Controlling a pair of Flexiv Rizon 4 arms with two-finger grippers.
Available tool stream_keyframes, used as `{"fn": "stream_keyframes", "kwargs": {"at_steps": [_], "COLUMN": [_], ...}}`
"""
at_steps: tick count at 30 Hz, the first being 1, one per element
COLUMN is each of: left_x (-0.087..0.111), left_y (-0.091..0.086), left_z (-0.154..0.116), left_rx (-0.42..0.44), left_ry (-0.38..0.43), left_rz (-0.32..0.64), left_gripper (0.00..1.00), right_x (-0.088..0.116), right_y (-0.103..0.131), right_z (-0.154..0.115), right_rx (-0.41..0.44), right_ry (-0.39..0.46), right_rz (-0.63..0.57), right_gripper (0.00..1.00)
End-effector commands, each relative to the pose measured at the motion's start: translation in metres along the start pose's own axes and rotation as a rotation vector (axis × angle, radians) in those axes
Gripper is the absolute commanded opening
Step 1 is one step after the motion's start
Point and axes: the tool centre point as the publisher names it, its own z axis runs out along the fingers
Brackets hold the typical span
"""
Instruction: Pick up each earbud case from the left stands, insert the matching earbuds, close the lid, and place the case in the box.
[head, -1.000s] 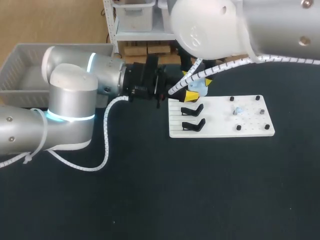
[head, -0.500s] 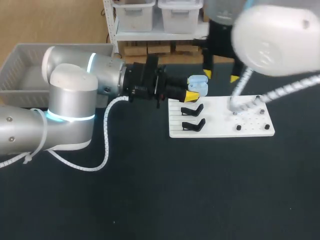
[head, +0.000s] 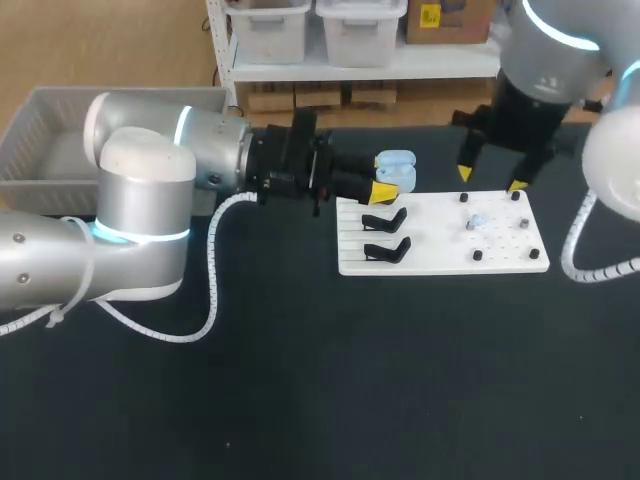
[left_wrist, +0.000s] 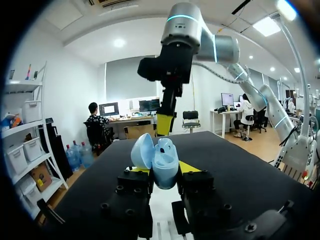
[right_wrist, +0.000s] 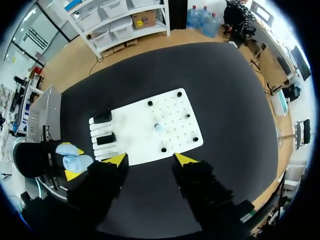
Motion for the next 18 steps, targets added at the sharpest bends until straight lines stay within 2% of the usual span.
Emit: {"fn": "stream_keyframes", "kwargs": {"at_steps": [1, 9, 18], "left_x": [0.001, 0.001, 0.001], "left_y": [-0.001, -0.001, -0.001], "left_z": [0.0, 0.0, 0.0], "left_rx": [-0.004, -0.004, -0.004], "left_ry": [-0.002, -0.002, -0.002], "left_rz": [0.003, 0.003, 0.003], "left_gripper": [0.0, 0.0, 0.0], "right_x": [-0.005, -0.017, -0.018], "right_y": [-0.002, -0.01, -0.018], "right_z": [0.022, 0.053, 0.082], "right_rx": [-0.029, -0.026, -0.026], "right_ry": [0.006, 0.053, 0.099], "right_rz": [-0.02, -0.026, -0.023], "right_gripper": [0.51, 0.49, 0.47]}}
